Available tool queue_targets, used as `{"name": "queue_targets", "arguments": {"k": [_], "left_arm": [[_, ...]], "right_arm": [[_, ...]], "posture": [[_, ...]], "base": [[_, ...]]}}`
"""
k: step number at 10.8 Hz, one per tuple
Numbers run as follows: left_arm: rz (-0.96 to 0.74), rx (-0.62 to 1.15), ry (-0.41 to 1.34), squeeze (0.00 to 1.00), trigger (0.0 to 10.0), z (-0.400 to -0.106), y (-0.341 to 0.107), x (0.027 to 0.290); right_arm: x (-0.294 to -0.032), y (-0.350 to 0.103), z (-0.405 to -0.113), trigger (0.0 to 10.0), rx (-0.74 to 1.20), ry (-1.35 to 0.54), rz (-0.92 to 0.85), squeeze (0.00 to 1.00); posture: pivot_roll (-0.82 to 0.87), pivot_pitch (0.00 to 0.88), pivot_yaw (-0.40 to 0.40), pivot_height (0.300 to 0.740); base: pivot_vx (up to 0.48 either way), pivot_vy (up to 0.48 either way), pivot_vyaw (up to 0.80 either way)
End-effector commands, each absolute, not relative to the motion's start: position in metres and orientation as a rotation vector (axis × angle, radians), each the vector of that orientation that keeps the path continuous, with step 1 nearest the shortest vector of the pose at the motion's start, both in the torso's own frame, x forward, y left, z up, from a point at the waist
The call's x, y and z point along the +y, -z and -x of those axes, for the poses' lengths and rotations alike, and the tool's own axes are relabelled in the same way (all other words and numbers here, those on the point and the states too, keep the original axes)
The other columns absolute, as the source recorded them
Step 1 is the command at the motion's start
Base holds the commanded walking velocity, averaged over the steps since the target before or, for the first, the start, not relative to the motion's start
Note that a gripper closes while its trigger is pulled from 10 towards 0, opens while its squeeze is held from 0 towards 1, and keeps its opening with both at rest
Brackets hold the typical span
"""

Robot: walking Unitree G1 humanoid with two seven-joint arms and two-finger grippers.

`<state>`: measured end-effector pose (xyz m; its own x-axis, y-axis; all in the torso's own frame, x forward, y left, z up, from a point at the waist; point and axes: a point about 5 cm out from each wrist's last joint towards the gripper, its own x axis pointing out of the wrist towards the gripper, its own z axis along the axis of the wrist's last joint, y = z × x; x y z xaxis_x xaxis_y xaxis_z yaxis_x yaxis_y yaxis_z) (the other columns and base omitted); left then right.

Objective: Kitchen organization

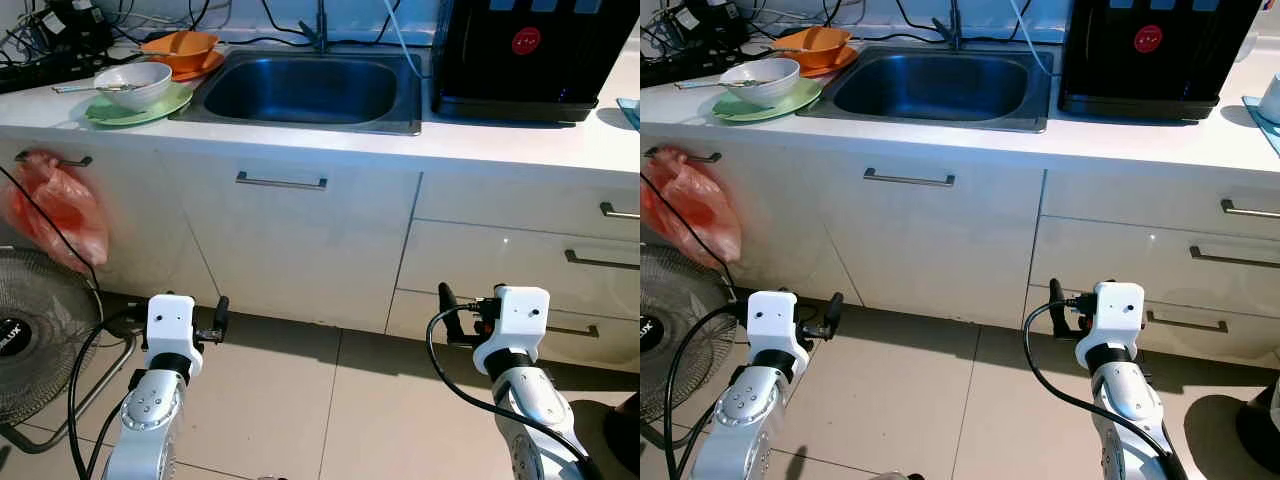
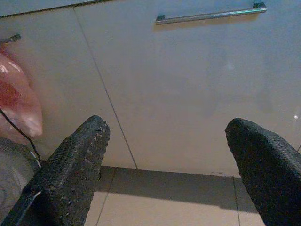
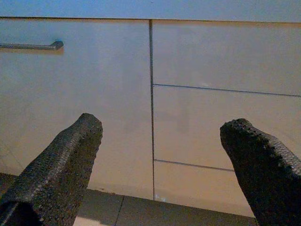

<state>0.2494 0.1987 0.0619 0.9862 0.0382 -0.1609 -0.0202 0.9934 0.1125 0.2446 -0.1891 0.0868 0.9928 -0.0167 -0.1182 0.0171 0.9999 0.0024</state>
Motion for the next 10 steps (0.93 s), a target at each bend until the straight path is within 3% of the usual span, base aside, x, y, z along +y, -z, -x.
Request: {"name": "queue_targets", "arguments": {"k": [1,3,4,5,10], "left_arm": [[-0.126,0.166,-0.043,0.00,10.0,-0.249,-0.062,0.203],[-0.126,0.166,-0.043,0.00,10.0,-0.249,-0.062,0.203],[-0.126,0.165,-0.042,0.00,10.0,-0.250,-0.062,0.202],[-0.096,0.127,-0.033,0.00,10.0,-0.257,-0.064,0.198],[-0.062,0.112,-0.049,0.00,10.0,-0.259,-0.064,0.200]], "right_arm": [[-0.187,-0.084,-0.245,10.0,0.137,0.014,-0.022,0.00],[-0.187,-0.084,-0.245,10.0,0.137,0.014,-0.022,0.00],[-0.187,-0.084,-0.245,10.0,0.139,0.014,-0.018,0.00],[-0.184,-0.088,-0.256,10.0,0.088,-0.033,-0.057,0.00],[-0.190,-0.090,-0.259,10.0,0.076,0.025,0.001,0.00]], "posture": [[-0.01,0.037,0.074,0.740],[-0.01,0.037,0.074,0.740],[0.00,0.000,0.000,0.740],[0.00,0.000,0.060,0.740],[0.00,0.000,0.062,0.740]], "base": [[0.000,0.000,0.00],[0.000,0.000,0.00],[0.000,0.000,0.00],[0.000,0.000,0.00],[0.000,0.000,0.00]]}}
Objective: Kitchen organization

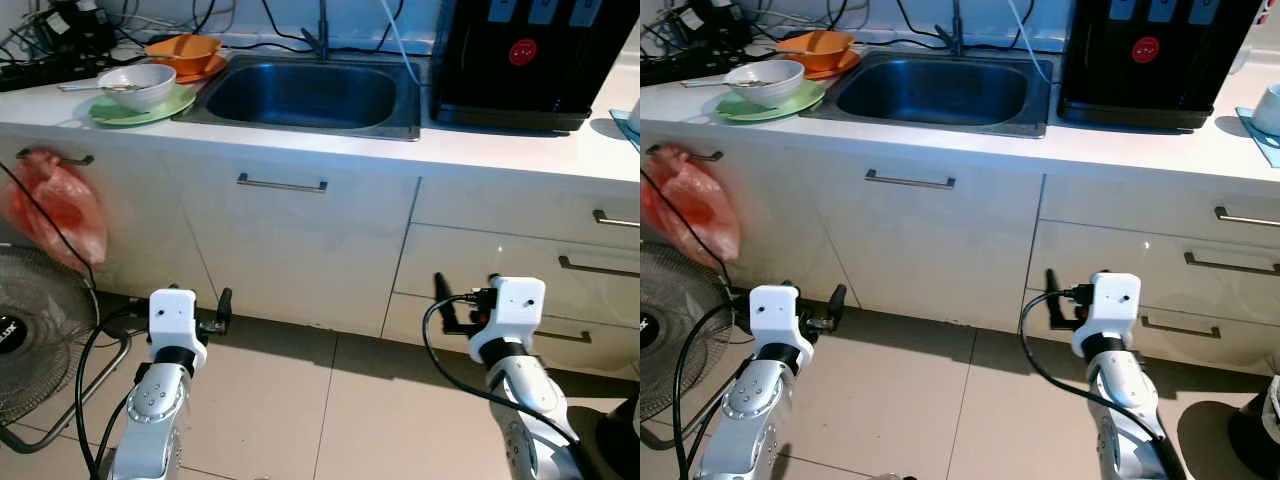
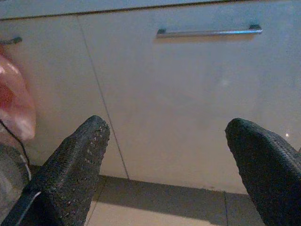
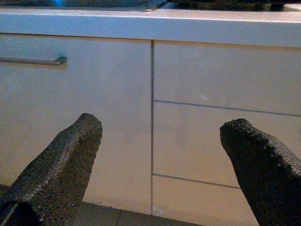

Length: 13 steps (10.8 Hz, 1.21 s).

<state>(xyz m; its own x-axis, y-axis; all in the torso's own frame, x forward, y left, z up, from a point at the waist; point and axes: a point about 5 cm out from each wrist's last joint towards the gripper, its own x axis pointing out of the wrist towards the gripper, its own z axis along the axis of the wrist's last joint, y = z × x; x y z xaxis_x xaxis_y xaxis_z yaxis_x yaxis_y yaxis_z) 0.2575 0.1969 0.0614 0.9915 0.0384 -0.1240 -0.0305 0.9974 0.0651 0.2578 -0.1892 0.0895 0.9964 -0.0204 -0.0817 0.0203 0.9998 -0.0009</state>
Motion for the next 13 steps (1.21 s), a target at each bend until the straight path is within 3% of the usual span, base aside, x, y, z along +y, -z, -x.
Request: {"name": "queue_targets", "arguments": {"k": [1,3,5,9,10,13], "left_arm": [[-0.042,0.097,-0.032,0.00,10.0,-0.263,-0.069,0.199],[-0.056,0.043,0.022,0.00,10.0,-0.270,-0.081,0.189],[-0.069,0.037,0.056,0.00,10.0,-0.276,-0.086,0.176],[-0.028,0.010,0.031,0.00,10.0,-0.280,-0.099,0.178],[-0.012,0.024,0.028,0.00,10.0,-0.278,-0.097,0.177],[0.004,0.054,0.048,0.00,10.0,-0.278,-0.094,0.174]], "right_arm": [[-0.191,-0.091,-0.261,10.0,0.079,0.042,0.012,0.00],[-0.192,-0.099,-0.263,10.0,0.050,0.014,-0.081,0.00],[-0.195,-0.099,-0.268,10.0,0.077,0.060,0.010,0.00],[-0.192,-0.111,-0.278,10.0,0.042,0.049,-0.034,0.00],[-0.193,-0.111,-0.277,10.0,0.051,0.086,0.041,0.00],[-0.186,-0.106,-0.270,10.0,0.097,0.032,-0.029,0.00]], "posture": [[0.00,0.000,0.059,0.740],[0.00,0.000,0.055,0.740],[0.00,0.008,0.055,0.740],[0.02,0.027,0.052,0.740],[0.01,0.032,0.055,0.740],[0.00,0.044,0.067,0.740]], "base": [[0.000,0.000,0.00],[0.000,0.000,0.00],[0.000,0.000,0.00],[0.000,0.000,0.00],[0.000,0.000,0.00],[0.000,0.000,-0.21]]}}
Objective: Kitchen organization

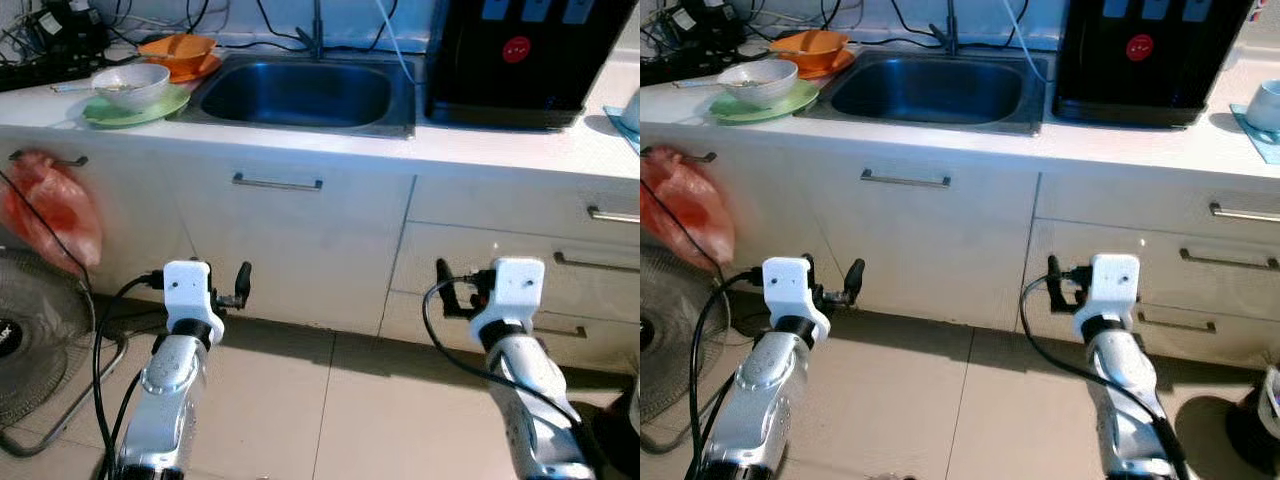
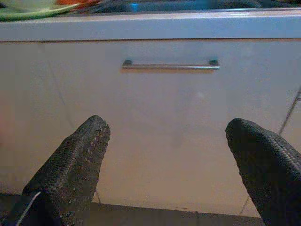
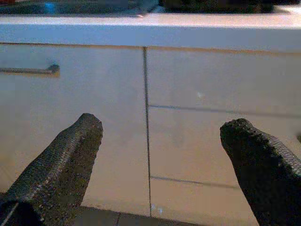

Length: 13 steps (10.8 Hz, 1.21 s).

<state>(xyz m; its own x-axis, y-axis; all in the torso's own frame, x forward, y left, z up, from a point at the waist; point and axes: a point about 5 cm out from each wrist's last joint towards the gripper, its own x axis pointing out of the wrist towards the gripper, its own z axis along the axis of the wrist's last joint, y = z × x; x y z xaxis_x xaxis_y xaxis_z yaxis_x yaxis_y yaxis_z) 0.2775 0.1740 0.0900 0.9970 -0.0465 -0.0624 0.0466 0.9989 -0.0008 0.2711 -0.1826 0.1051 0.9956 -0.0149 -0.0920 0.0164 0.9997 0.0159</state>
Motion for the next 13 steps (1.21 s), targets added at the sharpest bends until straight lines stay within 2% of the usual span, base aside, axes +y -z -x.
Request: {"name": "queue_targets", "arguments": {"k": [1,4,7,13], "left_arm": [[0.004,0.055,0.050,0.00,10.0,-0.279,-0.094,0.173],[0.012,0.066,0.052,0.00,10.0,-0.281,-0.094,0.174],[0.002,0.038,-0.002,0.00,10.0,-0.280,-0.100,0.185],[-0.007,0.004,-0.016,0.00,10.0,-0.280,-0.107,0.186]], "right_arm": [[-0.186,-0.106,-0.270,10.0,0.100,0.034,-0.030,0.00],[-0.185,-0.107,-0.269,10.0,0.099,0.020,-0.023,0.00],[-0.177,-0.112,-0.268,10.0,0.055,-0.033,-0.016,0.00],[-0.176,-0.116,-0.267,10.0,0.041,-0.044,-0.011,0.00]], "posture": [[-0.01,0.043,0.070,0.740],[-0.01,0.044,0.069,0.740],[0.00,0.044,0.074,0.740],[-0.01,0.044,0.072,0.740]], "base": [[0.000,0.000,-0.78],[0.000,0.000,-0.79],[0.000,0.000,0.00],[0.374,0.000,0.00]]}}
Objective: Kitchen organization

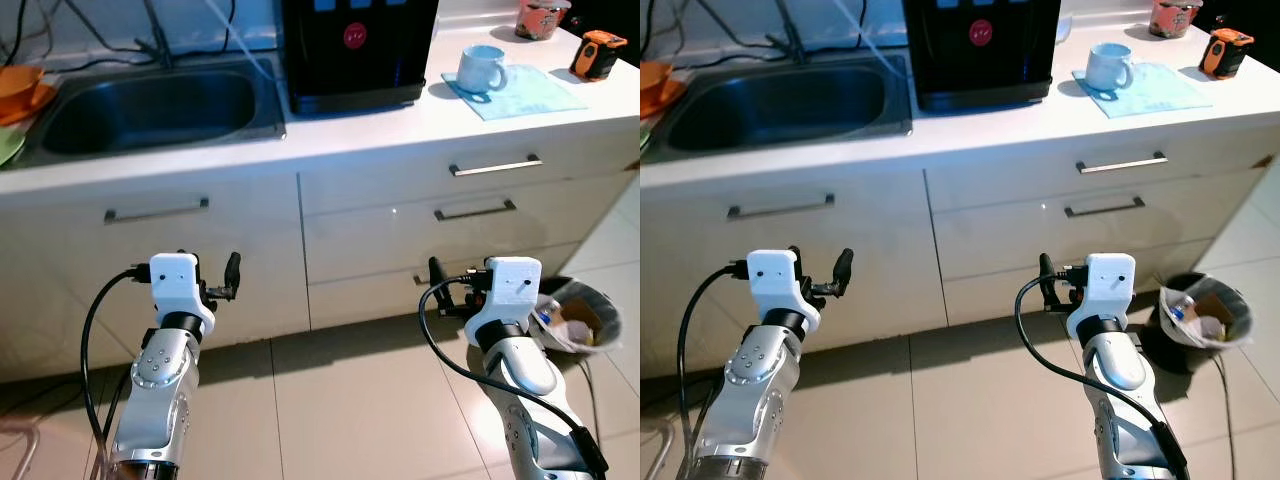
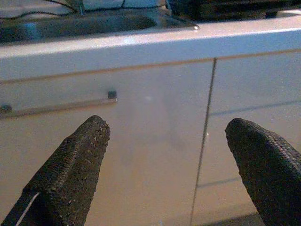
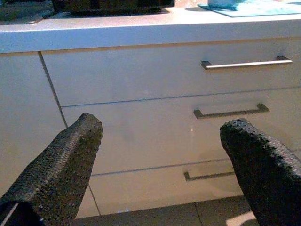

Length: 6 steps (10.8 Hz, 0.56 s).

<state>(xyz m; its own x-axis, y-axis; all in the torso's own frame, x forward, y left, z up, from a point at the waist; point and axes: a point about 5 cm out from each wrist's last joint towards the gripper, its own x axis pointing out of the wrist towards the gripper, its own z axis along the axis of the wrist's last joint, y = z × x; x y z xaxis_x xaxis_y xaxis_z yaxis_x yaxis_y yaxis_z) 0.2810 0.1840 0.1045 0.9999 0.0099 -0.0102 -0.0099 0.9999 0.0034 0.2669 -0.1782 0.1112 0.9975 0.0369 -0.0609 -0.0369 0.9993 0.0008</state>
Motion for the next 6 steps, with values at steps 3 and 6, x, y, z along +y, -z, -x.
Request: {"name": "queue_targets", "arguments": {"k": [3,6], "left_arm": [[-0.032,-0.034,-0.059,0.00,10.0,-0.2808,-0.1144,0.1919],[-0.034,-0.029,-0.063,0.00,10.0,-0.2798,-0.1131,0.1912]], "right_arm": [[-0.1755,-0.1138,-0.2657,10.0,0.042,-0.056,0.012,0.00],[-0.1762,-0.1133,-0.2662,10.0,0.045,-0.058,0.019,0.00]], "posture": [[0.00,0.043,0.067,0.740],[0.00,0.042,0.065,0.740]], "base": [[0.435,0.000,0.00],[0.430,0.000,0.00]]}}
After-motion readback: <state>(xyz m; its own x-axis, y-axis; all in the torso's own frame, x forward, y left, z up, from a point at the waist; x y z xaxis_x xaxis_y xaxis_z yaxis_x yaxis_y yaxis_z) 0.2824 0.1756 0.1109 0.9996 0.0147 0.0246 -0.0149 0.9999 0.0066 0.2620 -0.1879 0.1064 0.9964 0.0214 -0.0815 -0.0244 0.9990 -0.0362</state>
